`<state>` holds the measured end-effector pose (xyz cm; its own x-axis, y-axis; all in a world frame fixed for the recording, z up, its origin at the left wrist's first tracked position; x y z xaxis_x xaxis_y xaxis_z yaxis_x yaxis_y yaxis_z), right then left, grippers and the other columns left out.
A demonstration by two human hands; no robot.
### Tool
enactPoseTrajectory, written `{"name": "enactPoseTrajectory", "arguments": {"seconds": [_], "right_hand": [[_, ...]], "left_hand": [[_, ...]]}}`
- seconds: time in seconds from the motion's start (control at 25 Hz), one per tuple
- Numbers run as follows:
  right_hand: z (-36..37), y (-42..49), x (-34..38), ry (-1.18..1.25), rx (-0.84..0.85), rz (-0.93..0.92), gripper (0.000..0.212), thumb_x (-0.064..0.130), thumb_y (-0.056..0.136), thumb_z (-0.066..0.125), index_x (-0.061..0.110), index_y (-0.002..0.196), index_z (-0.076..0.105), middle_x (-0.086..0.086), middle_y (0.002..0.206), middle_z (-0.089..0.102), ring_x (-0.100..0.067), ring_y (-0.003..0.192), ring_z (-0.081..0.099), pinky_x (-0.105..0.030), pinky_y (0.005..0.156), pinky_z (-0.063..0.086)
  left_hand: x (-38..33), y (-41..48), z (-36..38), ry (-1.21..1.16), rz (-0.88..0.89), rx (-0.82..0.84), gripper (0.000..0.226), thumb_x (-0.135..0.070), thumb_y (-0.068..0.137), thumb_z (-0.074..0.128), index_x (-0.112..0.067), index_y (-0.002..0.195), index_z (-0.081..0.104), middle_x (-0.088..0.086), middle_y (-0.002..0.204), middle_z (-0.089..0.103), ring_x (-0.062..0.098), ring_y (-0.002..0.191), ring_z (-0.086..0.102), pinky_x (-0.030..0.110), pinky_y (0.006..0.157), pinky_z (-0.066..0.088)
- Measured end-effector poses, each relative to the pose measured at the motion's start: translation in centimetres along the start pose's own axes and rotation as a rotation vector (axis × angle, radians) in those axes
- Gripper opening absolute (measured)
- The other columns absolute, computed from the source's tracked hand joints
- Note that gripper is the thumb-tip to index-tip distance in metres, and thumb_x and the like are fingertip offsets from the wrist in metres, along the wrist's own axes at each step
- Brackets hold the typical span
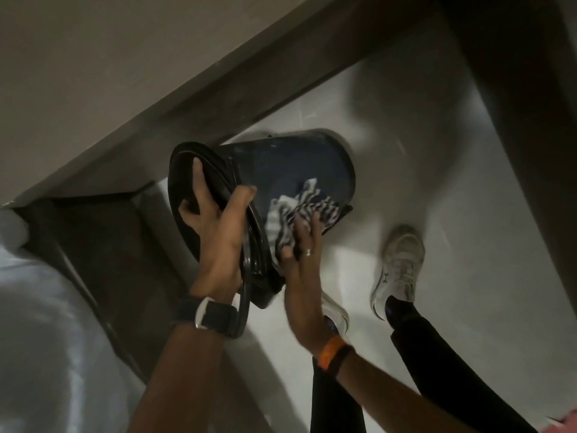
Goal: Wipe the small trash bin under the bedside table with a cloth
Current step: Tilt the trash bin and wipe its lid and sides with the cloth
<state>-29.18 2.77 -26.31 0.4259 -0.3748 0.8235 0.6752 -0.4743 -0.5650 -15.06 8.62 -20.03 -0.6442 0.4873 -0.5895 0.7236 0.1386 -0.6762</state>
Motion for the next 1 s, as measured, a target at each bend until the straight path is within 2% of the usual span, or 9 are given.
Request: {"name": "enactPoseTrajectory", "arguments": {"seconds": [0.08,0.16,0.28,0.44,0.52,0.64,0.76,0.88,1.0], "right_hand": [[0.7,0.0,0.9,0.018,-0.002,-0.085,0.048,0.053,0.106,0.046,0.054,0.153,0.034,0.02,0.175,0.009,-0.003,0.163,0.018,-0.041,0.128,0.035],[-1.0,4.4,0.4,-0.013,-0.162,-0.024,0.047,0.037,0.109,0.043,0.063,0.146,0.031,0.005,0.177,0.011,-0.02,0.164,0.02,-0.053,0.132,0.029],[-4.7,10.7,-0.6,-0.023,-0.375,0.195,0.048,0.019,0.114,0.038,0.025,0.161,0.03,-0.009,0.177,0.015,-0.027,0.164,0.018,-0.053,0.135,0.02],[-1.4,3.9,1.7,0.066,-0.071,0.053,0.038,0.046,0.107,0.049,0.054,0.143,0.042,0.012,0.173,0.023,-0.017,0.162,0.026,-0.05,0.13,0.033],[-0.2,2.8,3.4,-0.052,0.083,-0.111,0.043,0.057,0.102,0.049,0.046,0.143,0.048,0.019,0.164,0.038,-0.012,0.155,0.037,-0.044,0.125,0.035],[-3.2,11.4,4.0,-0.433,-0.049,-0.09,0.047,0.04,0.107,0.044,0.015,0.146,0.054,-0.007,0.152,0.058,-0.026,0.143,0.053,-0.05,0.129,0.033],[-6.8,15.4,3.0,-0.612,-0.097,0.023,0.04,0.016,0.113,0.042,0.013,0.151,0.052,-0.01,0.164,0.048,-0.026,0.155,0.042,-0.05,0.132,0.026],[-2.2,8.4,3.4,-0.576,0.163,-0.246,0.043,0.032,0.115,0.026,0.038,0.153,0.044,0.018,0.168,0.038,-0.008,0.161,0.026,-0.045,0.138,0.005],[1.6,4.0,3.5,-0.782,0.416,-0.545,0.047,0.042,0.111,0.02,0.046,0.153,0.04,0.024,0.169,0.034,-0.002,0.162,0.02,-0.032,0.135,-0.004]], "left_hand": [[-0.3,0.6,-0.2,-0.002,-0.026,-0.007,0.086,-0.041,0.082,0.07,-0.064,0.145,0.016,0.002,0.161,0.001,0.03,0.125,0.041,0.053,0.102,0.046],[-0.1,0.8,-0.3,-0.017,-0.045,0.002,0.086,-0.039,0.082,0.069,-0.064,0.145,0.016,0.002,0.16,0.003,0.028,0.121,0.041,0.056,0.101,0.046],[0.1,0.3,-0.4,-0.014,-0.032,0.021,0.087,-0.039,0.083,0.069,-0.064,0.146,0.014,0.003,0.16,0.001,0.028,0.12,0.039,0.053,0.098,0.046],[0.4,-0.8,0.2,-0.019,0.033,0.02,0.087,-0.041,0.077,0.073,-0.066,0.142,0.021,-0.001,0.158,0.002,0.03,0.134,0.035,0.051,0.106,0.043],[0.7,-1.8,0.5,0.026,0.111,0.073,0.086,-0.041,0.071,0.076,-0.071,0.135,0.026,-0.007,0.159,0.001,0.031,0.139,0.028,0.057,0.106,0.042],[2.7,-3.2,0.3,0.174,0.22,0.088,0.095,-0.039,0.06,0.074,-0.068,0.138,0.028,-0.01,0.158,-0.004,0.025,0.144,0.018,0.055,0.111,0.038],[5.4,-4.5,-0.5,0.184,0.261,0.11,0.1,-0.028,0.055,0.077,-0.061,0.139,0.033,-0.013,0.156,-0.002,0.023,0.143,0.021,0.04,0.105,0.049],[7.3,-5.0,-1.3,0.089,0.246,0.118,0.107,-0.018,0.055,0.079,-0.055,0.144,0.03,-0.012,0.155,0.001,0.016,0.142,0.023,0.004,0.09,0.046],[8.5,-4.0,-1.7,0.07,0.286,0.164,0.114,-0.031,0.055,0.081,-0.038,0.152,0.022,0.006,0.157,0.011,-0.005,0.14,0.026,0.011,0.102,0.043]]}}
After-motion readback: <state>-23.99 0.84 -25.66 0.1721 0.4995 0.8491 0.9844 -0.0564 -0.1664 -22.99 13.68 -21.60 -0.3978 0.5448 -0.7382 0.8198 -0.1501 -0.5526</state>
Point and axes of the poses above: each hand's wrist, its own y-axis towards the middle knuckle, its own z-axis out of the palm, x = y × z, the point moved 6 cm from there along y, towards the middle knuckle
